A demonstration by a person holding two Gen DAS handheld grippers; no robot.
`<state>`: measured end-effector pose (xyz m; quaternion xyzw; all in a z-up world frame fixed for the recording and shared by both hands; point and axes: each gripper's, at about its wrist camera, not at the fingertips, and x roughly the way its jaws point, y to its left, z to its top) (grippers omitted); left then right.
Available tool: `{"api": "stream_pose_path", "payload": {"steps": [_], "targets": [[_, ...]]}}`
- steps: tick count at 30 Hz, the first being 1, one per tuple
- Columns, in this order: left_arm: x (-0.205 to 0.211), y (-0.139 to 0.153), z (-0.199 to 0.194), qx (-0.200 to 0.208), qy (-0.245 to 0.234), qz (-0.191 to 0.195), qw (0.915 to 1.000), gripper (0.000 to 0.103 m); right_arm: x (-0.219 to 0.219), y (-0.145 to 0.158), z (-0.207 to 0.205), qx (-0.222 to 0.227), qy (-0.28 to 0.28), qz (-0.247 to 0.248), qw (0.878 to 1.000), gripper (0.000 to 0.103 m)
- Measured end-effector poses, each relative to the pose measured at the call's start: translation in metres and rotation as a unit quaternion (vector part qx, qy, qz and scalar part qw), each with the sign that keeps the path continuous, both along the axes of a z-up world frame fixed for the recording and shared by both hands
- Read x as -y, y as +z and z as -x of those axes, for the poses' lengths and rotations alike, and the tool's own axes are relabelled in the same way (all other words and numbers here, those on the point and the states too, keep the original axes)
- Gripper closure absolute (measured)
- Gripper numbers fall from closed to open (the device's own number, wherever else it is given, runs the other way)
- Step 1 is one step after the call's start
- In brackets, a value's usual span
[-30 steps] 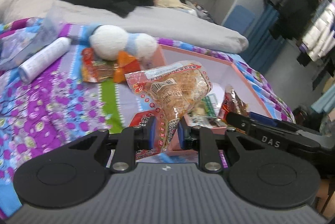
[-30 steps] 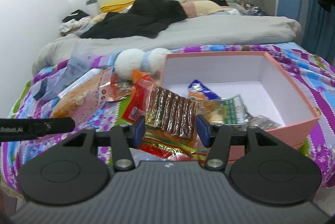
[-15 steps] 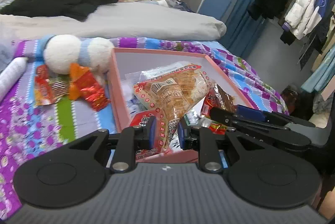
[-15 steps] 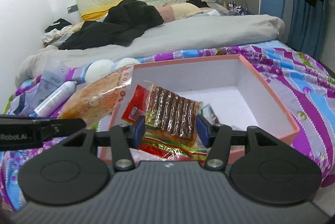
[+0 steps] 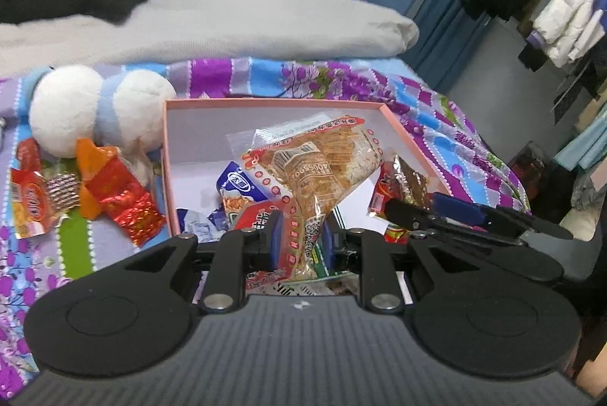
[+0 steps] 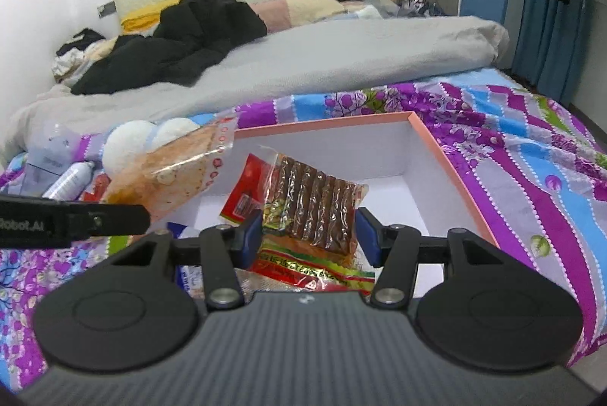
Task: Organize snacks
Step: 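Open both grippers to drop the packs into the pink box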
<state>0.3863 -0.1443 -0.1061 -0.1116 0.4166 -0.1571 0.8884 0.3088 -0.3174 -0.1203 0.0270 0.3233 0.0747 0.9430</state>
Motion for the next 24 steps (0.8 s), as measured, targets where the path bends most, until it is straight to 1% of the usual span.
{"api": "stream_pose_path", "payload": {"steps": [4,6,8,9,11,14,15,16,17,18,19,20,22,24], "targets": [[0.010,-0.011,-0.032,-0.026,-0.006,-0.010,0.9996,0.078,0.003,-0.011,-0.025,-0.028,0.003,0.006,1.000,0.048],[0.013,-0.022,-0.047,-0.058,-0.009,-0.006,0.9982,0.078,0.007,-0.017,-0.037,-0.049,0.003,0.000,0.999,0.047],[0.017,-0.031,-0.058,-0.083,-0.011,-0.003,0.9965,0.078,0.012,-0.024,-0.047,-0.080,0.005,-0.013,0.997,0.047],[0.020,-0.035,-0.061,-0.090,-0.013,-0.008,0.9958,0.078,0.016,-0.029,-0.053,-0.102,0.006,-0.025,0.994,0.047],[0.023,-0.040,-0.063,-0.099,-0.013,-0.020,0.9948,0.078,0.023,-0.037,-0.062,-0.131,0.007,-0.044,0.990,0.046],[0.025,-0.046,-0.065,-0.109,-0.019,-0.021,0.9936,0.077,0.024,-0.044,-0.063,-0.140,0.000,-0.020,0.990,0.045],[0.024,-0.046,-0.064,-0.109,-0.019,-0.021,0.9936,0.077,0.026,-0.045,-0.062,-0.142,0.000,-0.022,0.990,0.045],[0.024,-0.046,-0.064,-0.110,-0.017,-0.022,0.9936,0.076,0.029,-0.046,-0.063,-0.144,0.002,-0.028,0.989,0.044],[0.023,-0.047,-0.065,-0.111,-0.012,-0.020,0.9936,0.066,0.031,-0.048,-0.062,-0.146,0.003,-0.034,0.989,0.044],[0.021,-0.047,-0.065,-0.113,-0.007,-0.017,0.9934,0.060,0.032,-0.048,-0.060,-0.146,0.004,-0.034,0.989,0.042],[0.019,-0.047,-0.065,-0.115,-0.003,-0.014,0.9933,0.048,0.032,-0.049,-0.059,-0.145,0.005,-0.029,0.989,0.035],[0.018,-0.045,-0.063,-0.114,-0.001,-0.013,0.9934,0.042,0.032,-0.049,-0.058,-0.145,0.004,-0.026,0.989,0.033],[0.014,-0.043,-0.059,-0.109,0.003,-0.013,0.9940,0.041,0.033,-0.050,-0.055,-0.146,0.003,-0.025,0.989,0.035],[0.010,-0.039,-0.054,-0.105,0.003,-0.006,0.9944,0.041,0.034,-0.048,-0.051,-0.143,0.003,-0.025,0.989,0.035]]}}
